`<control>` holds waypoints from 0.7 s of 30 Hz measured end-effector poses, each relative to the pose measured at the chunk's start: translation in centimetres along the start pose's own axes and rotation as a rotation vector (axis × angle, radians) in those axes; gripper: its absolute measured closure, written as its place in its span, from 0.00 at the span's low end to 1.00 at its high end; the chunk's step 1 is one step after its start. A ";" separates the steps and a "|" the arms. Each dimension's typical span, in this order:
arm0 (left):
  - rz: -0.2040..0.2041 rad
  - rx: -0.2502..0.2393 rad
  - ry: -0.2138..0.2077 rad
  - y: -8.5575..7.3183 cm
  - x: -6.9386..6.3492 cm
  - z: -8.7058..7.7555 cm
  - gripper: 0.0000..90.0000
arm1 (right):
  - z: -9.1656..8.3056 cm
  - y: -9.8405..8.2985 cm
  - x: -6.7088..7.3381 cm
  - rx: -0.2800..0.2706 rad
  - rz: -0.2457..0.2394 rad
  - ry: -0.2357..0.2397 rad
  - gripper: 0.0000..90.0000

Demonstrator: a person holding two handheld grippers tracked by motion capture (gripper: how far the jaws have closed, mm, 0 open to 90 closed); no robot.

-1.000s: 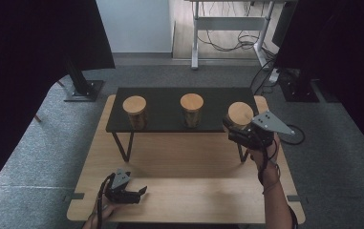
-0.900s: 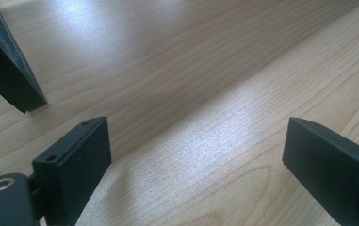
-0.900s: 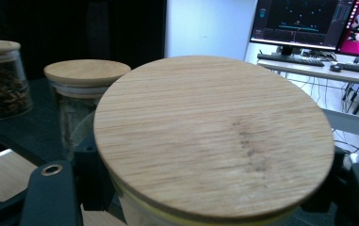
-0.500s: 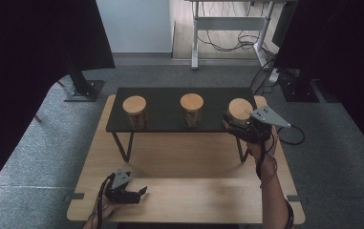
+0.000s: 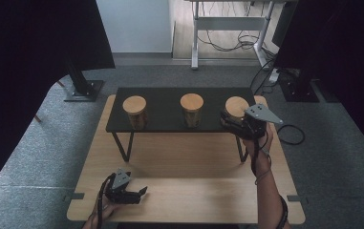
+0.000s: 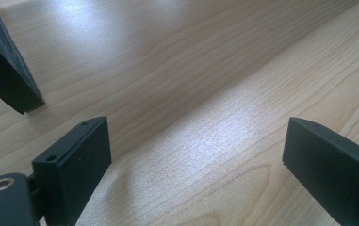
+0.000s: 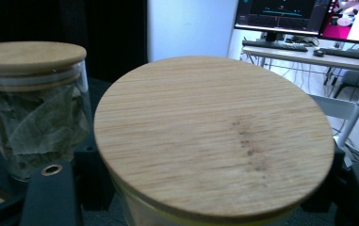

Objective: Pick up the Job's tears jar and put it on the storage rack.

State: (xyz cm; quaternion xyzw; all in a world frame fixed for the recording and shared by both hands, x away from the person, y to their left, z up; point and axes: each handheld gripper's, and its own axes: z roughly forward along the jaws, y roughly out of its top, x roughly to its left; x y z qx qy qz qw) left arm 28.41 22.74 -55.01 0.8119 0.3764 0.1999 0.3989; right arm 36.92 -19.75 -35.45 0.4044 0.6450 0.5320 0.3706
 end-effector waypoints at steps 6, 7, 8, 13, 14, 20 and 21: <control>0.001 0.000 0.000 0.0 0.0 0.0 0.09 | 0.5 -0.1 0.2 0.010 -0.004 -0.013 0.27; 0.002 0.001 0.000 0.0 0.0 0.0 0.09 | 0.6 -0.1 0.3 0.012 -0.006 -0.018 0.27; 0.002 0.001 0.000 0.0 0.0 0.0 0.09 | 0.6 -0.1 0.3 0.013 -0.012 -0.025 0.27; 0.006 0.003 0.002 0.0 -0.1 0.0 0.09 | 1.0 -0.2 0.2 0.024 -0.007 -0.048 0.26; 0.007 0.004 0.002 0.0 -0.1 0.0 0.09 | 1.1 -0.2 0.1 0.029 0.006 -0.064 0.25; 0.008 0.008 0.004 0.0 -0.1 0.0 0.09 | 0.9 0.4 0.0 0.015 0.023 -0.079 0.25; 0.008 0.009 0.003 0.0 -0.1 0.0 0.09 | 0.9 0.4 -0.1 0.018 0.023 -0.077 0.25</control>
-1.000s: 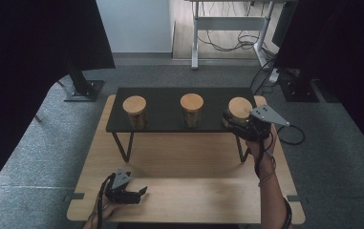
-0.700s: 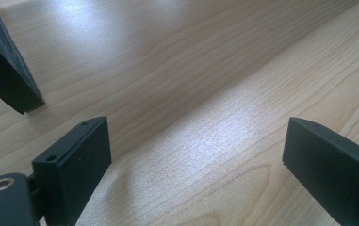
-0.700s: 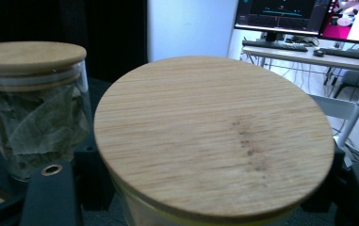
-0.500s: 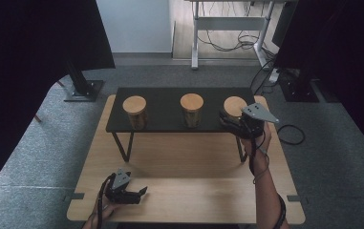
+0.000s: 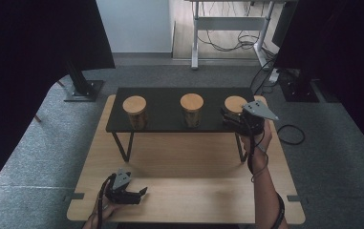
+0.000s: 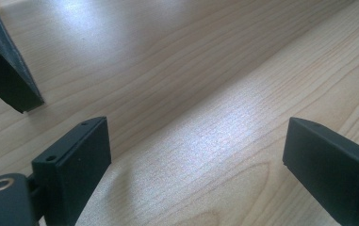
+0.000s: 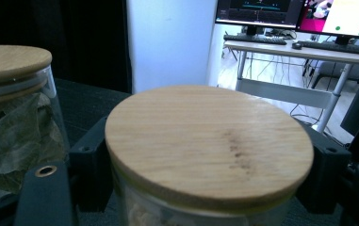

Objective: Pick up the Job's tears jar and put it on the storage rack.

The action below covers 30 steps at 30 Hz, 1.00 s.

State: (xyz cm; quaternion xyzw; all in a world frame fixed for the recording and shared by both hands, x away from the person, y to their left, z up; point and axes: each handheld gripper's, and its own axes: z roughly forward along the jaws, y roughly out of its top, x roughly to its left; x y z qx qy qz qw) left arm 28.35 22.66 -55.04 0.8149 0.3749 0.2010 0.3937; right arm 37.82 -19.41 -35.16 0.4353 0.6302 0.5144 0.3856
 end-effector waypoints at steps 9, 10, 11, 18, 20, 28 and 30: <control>0.003 0.001 -0.001 0.0 0.0 0.0 0.09 | 0.2 -0.2 0.0 0.016 -0.002 0.003 0.23; 0.001 0.000 -0.002 0.0 0.0 0.0 0.09 | 0.2 -0.2 0.0 0.016 -0.002 0.004 0.23; 0.000 0.000 -0.003 0.0 0.0 0.0 0.09 | 0.2 -0.2 0.0 0.016 0.000 0.005 0.23; -0.003 0.003 -0.005 0.0 0.0 0.0 0.09 | -0.1 -0.3 0.0 0.004 0.009 0.009 0.19; -0.001 0.006 -0.004 0.0 0.0 0.0 0.09 | -0.2 -0.4 0.0 0.001 0.011 0.008 0.18; 0.001 0.008 -0.001 0.0 0.0 0.1 0.08 | -1.2 -0.6 -0.5 -0.039 0.050 0.031 0.13; 0.001 0.010 -0.002 0.0 0.0 0.1 0.08 | -1.5 -0.6 -0.4 -0.048 0.052 0.043 0.12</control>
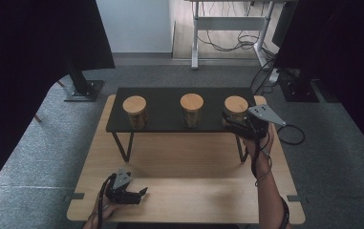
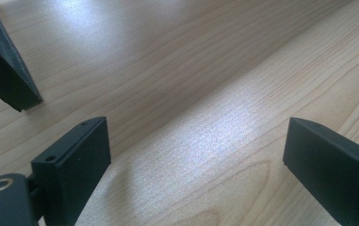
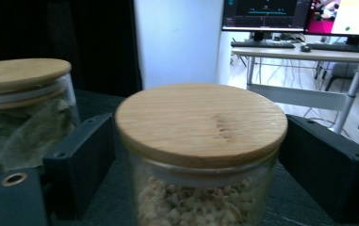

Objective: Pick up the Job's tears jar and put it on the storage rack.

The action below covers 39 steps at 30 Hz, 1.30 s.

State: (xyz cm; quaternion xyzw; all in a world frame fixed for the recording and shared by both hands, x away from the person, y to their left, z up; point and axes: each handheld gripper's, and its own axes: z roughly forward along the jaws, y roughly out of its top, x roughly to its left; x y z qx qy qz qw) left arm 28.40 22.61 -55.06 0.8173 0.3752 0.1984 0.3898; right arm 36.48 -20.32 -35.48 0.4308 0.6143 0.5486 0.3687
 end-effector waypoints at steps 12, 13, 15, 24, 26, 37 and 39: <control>-0.001 -0.003 0.005 0.0 0.0 0.0 0.08 | -2.3 -0.5 0.7 -0.026 -0.006 0.010 0.10; 0.001 -0.002 0.005 0.0 0.0 -0.1 0.08 | -2.6 -0.6 0.7 -0.029 -0.006 0.012 0.10; 0.000 -0.002 0.003 0.0 0.0 -0.1 0.08 | -3.3 -0.9 0.8 -0.035 -0.003 0.015 0.10; -0.013 -0.012 -0.009 -0.1 0.1 -0.1 0.08 | -7.0 -2.7 1.1 -0.064 0.011 0.036 0.10; -0.022 -0.015 -0.012 -0.1 0.2 -0.2 0.08 | -8.0 -3.3 1.2 -0.075 0.017 0.049 0.10; -0.040 -0.019 -0.021 -0.2 0.4 -0.4 0.08 | -12.4 -7.7 1.4 -0.080 0.064 0.100 0.10; -0.048 -0.021 -0.026 -0.3 0.5 -0.4 0.08 | -13.2 -8.7 1.4 -0.081 0.079 0.102 0.10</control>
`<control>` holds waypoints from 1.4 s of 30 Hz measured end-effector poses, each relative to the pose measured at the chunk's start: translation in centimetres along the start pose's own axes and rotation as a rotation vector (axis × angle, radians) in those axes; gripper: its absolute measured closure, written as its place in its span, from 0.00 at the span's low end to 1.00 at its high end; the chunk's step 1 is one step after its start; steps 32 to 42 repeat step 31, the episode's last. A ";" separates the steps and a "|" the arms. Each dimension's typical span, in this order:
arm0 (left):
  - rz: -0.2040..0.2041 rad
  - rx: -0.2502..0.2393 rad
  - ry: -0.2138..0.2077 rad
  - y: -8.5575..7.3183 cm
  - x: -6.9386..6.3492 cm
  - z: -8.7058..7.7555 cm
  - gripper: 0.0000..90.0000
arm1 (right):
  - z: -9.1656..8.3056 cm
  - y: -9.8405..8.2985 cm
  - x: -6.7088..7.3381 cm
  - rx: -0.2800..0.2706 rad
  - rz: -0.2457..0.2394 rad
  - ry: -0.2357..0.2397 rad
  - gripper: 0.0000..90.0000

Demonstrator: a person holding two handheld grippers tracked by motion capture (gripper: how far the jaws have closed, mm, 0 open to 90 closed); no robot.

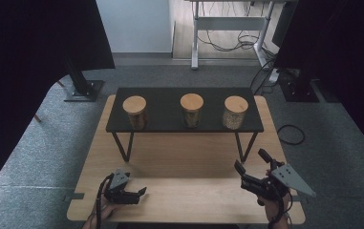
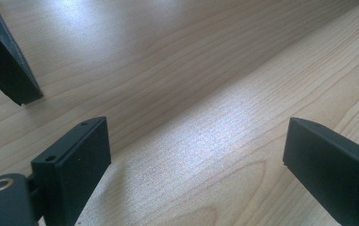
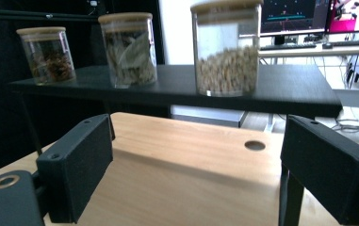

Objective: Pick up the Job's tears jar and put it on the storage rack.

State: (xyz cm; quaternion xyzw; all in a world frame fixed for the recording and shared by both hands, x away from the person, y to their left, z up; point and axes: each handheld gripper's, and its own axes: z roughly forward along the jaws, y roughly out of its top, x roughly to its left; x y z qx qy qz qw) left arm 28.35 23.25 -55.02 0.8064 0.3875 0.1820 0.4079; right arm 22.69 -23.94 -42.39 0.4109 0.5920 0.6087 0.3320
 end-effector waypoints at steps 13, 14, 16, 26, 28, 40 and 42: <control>-0.003 -0.004 0.003 -0.1 0.0 -0.1 0.08 | -2.9 -6.4 0.1 0.056 0.074 0.023 0.11; -0.004 -0.002 0.005 -0.1 -0.1 -0.1 0.08 | -2.9 -6.9 0.1 0.062 0.082 0.023 0.11; 0.001 -0.002 0.007 -0.1 -0.1 -0.1 0.08 | -2.7 -7.7 0.0 0.092 0.089 0.027 0.11; -0.003 0.003 0.010 -0.1 -0.1 -0.2 0.08 | -1.4 -9.7 0.0 0.140 0.112 0.022 0.11; -0.003 0.003 0.009 -0.1 -0.1 -0.2 0.08 | -1.2 -10.0 0.1 0.150 0.112 0.022 0.11; -0.001 0.005 0.009 -0.1 -0.1 -0.1 0.08 | -0.9 -10.1 0.2 0.152 0.112 0.026 0.11; -0.001 0.005 0.009 -0.1 -0.1 -0.1 0.08 | -0.9 -10.1 0.2 0.152 0.112 0.026 0.11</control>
